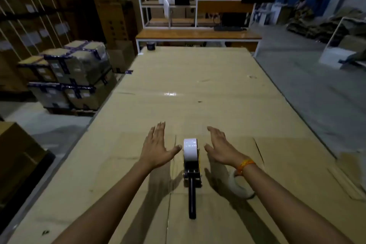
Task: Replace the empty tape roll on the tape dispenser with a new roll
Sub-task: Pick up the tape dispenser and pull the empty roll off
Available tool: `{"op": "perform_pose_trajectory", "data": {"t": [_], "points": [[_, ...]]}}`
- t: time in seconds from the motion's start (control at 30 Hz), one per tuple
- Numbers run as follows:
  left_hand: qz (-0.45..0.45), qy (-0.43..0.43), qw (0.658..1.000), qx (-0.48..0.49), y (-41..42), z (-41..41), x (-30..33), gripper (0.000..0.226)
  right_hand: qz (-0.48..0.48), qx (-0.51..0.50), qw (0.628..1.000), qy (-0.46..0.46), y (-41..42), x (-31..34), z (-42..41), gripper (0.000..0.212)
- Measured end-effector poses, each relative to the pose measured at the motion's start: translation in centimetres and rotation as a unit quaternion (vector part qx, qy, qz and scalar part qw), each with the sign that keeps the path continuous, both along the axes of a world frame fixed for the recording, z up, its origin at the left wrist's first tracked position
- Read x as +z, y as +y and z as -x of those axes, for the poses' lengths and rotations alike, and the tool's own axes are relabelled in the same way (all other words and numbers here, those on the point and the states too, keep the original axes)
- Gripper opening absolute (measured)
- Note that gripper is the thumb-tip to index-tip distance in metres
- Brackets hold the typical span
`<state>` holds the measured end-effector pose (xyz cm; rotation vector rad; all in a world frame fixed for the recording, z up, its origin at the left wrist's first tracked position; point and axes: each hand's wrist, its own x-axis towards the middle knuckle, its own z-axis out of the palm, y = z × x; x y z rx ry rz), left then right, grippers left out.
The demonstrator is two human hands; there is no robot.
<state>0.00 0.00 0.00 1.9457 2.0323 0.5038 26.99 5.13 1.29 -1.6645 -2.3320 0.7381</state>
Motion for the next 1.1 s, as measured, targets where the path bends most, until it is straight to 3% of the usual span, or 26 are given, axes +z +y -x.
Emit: {"op": "perform_pose_trajectory", "data": {"t": [0.1,0.2,0.33,0.4,0.5,0.67,0.73,0.77,0.83,0.87,0.9,0.97,1.03,1.1], "points": [[0.009,-0.102,0.994,0.049,-1.4,-0.5,-1.7,0.091,0.089,-0.065,0.991,0.07,-2.7,-2.1,0.1,0.058],[0.002,-0.184,0.976,0.114,-3.1,-0.9,-3.5,0.055,0.219,-0.163,0.952,0.136,-6.4,-3.2,1.4,0.023],[0.05,-0.259,0.954,0.144,-4.3,-1.3,-6.4,0.014,0.368,-0.181,0.889,0.205,-10.3,-4.6,3.5,0.017],[0.091,-0.287,0.942,0.146,-5.1,-2.0,-7.6,0.017,0.377,-0.197,0.865,0.266,-11.7,-5.8,5.2,0.006],[0.117,-0.327,0.927,0.144,-6.1,-3.2,-8.7,0.022,0.328,-0.201,0.868,0.315,-12.6,-7.6,7.3,0.011],[0.126,-0.34,0.922,0.135,-7.0,-4.0,-9.1,0.027,0.319,-0.294,0.812,0.39,-12.8,-7.4,8.3,0.013],[0.128,-0.373,0.907,0.15,-7.0,-4.4,-8.8,0.029,0.345,-0.317,0.762,0.447,-12.3,-7.3,7.5,0.014],[0.128,-0.391,0.898,0.157,-6.9,-4.6,-8.7,0.029,0.382,-0.315,0.717,0.49,-11.9,-7.1,7.1,0.019],[0.131,-0.41,0.888,0.165,-6.8,-5.0,-8.4,0.032,0.473,-0.291,0.59,0.586,-11.8,-6.7,6.4,0.018],[0.133,-0.408,0.889,0.162,-6.8,-5.1,-8.3,0.034,0.5,-0.264,0.55,0.614,-12.0,-6.9,6.1,0.014],[0.135,-0.402,0.892,0.157,-6.9,-5.2,-8.1,0.036,0.51,-0.247,0.543,0.62,-12.3,-7.3,6.1,0.015],[0.134,-0.394,0.898,0.145,-7.0,-5.5,-7.7,0.039,0.503,-0.24,0.59,0.584,-13.1,-8.3,6.3,0.019],[0.127,-0.385,0.904,0.136,-6.9,-5.5,-7.8,0.04,0.476,-0.26,0.665,0.514,-13.7,-9.0,6.6,0.025],[0.133,-0.391,0.902,0.124,-6.9,-5.3,-8.1,0.04,0.426,-0.264,0.766,0.402,-13.7,-8.2,6.4,0.043]]}}
